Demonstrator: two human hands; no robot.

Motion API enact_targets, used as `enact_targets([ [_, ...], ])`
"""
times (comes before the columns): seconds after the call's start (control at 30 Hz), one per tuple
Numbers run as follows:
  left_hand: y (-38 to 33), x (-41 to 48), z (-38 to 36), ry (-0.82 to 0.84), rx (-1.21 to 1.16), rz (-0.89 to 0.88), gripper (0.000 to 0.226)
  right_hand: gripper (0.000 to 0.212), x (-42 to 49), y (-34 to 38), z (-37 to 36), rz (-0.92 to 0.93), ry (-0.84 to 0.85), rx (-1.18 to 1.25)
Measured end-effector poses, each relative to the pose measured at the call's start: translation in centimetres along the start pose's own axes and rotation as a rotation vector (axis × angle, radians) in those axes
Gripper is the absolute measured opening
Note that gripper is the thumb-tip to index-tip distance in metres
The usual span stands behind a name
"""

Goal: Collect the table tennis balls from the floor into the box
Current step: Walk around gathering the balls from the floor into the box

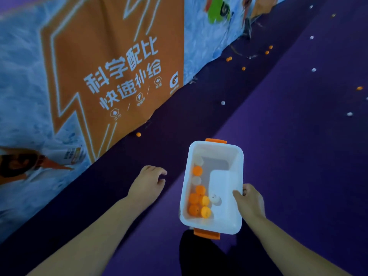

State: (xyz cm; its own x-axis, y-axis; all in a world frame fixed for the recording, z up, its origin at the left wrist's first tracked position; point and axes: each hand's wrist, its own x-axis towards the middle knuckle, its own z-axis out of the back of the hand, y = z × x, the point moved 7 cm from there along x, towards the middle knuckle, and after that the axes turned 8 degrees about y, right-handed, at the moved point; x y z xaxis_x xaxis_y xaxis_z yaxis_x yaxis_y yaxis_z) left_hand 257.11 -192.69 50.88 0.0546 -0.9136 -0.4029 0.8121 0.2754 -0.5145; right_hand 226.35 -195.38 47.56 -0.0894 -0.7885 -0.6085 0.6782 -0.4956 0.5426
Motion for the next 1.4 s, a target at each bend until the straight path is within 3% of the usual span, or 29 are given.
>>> enact_targets([
  [0.43,5.1,15.0,9.0,0.063,0.018,0.104,0.029,0.014,15.1,14.8,0.9,0.033,0.026,-0.121],
  [0.9,19.1,38.8,18.4,0.311,0.200,0.120,0.037,0.010,31.9,29.3,-11.1,-0.171,-0.014,0.060],
  [1.1,27.4,48.7,13.1,0.404,0.190,0.286,0.036,0.012,41.9,28.7,-18.0,-0.251,0.001,0.125],
  [1.4,40.0,62.4,-1.5,0.478,0.233,0.338,0.034,0.016,59.9,23.0,-29.0,-0.263,0.032,0.033],
])
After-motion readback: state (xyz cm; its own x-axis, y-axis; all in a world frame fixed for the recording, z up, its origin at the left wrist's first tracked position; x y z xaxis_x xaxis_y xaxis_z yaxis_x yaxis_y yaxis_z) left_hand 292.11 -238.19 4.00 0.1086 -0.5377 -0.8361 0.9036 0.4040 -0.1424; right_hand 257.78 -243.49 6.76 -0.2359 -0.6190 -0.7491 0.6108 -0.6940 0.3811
